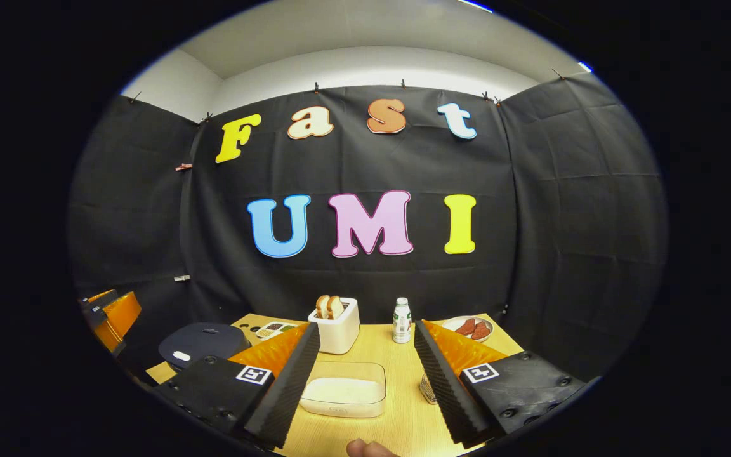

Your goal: Close the left gripper, press the button to open the rice cooker; take a wooden spoon from the chopstick holder with the right hand, scoop a spoonful of rice and pour it into the rice cooker, then put the wooden spoon back into the chopstick holder.

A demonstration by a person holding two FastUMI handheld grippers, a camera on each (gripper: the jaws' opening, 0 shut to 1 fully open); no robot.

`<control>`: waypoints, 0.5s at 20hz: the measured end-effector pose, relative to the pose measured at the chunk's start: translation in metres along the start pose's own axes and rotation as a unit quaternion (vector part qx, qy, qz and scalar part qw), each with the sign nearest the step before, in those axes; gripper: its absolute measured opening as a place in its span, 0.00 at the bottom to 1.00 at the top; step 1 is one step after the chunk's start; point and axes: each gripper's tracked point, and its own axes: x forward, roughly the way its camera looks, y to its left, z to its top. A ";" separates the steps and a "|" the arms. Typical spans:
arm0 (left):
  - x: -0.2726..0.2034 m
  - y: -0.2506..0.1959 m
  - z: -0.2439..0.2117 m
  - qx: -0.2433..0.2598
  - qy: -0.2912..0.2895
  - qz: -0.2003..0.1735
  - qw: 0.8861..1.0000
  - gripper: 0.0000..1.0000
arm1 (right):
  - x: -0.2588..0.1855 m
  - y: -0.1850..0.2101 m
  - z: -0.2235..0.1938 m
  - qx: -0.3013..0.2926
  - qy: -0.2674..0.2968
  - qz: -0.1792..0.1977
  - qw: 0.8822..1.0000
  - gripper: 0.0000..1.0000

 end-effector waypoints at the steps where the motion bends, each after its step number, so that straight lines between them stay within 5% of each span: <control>1: 0.002 0.003 -0.001 0.002 0.002 0.004 1.000 0.81 | 0.001 0.002 0.000 0.000 -0.001 0.001 1.000 0.93; 7: 0.015 0.014 -0.019 0.012 0.022 0.025 0.999 0.76 | 0.008 0.005 0.000 -0.009 -0.003 0.015 1.000 0.94; 10: 0.028 0.026 -0.028 0.020 0.036 0.043 0.998 0.59 | 0.011 0.006 -0.003 -0.011 -0.001 0.029 1.000 0.94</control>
